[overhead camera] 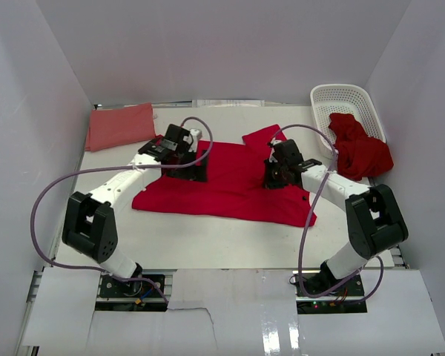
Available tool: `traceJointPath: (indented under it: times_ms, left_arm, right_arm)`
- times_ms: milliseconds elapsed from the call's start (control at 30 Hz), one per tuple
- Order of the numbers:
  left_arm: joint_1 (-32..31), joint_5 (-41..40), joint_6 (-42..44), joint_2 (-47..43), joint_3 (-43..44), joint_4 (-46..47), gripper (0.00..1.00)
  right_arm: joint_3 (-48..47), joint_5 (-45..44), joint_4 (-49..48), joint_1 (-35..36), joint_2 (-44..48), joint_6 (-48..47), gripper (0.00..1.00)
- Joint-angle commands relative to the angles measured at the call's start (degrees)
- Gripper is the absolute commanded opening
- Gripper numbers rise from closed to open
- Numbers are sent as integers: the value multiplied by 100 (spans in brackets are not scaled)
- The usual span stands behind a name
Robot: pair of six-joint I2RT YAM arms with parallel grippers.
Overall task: Fold and stack the t-shirts
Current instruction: Fold the flattened tshirt in 1/3 of the way
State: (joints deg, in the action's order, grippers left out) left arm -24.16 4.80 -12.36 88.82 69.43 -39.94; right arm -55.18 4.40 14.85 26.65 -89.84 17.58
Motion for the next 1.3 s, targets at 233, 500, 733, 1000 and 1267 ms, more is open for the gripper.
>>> traceJointPath:
  times_ms: [233, 500, 733, 1000, 1267]
  left_arm:
    - [-1609, 1365, -1048, 980, -102, 1564, 98]
    - [-1600, 1515, -1998, 698, -1379, 3106, 98]
    - [-1609, 1164, -1893, 1006, -1529, 3107, 98]
    - [-1627, 751, -1726, 1261, -1564, 2905, 98]
    - [-1688, 733, -1726, 1358, -1643, 2869, 98]
  right_arm:
    - [-406, -168, -413, 6, -692, -89, 8]
    - [-538, -142, -571, 6, -903, -1, 8]
    - [-740, 104, -641, 6, -1035, 70, 8]
    - [-1012, 289, -668, 6, -1456, 122, 8]
    - [-1381, -44, -607, 6, -2010, 140, 8]
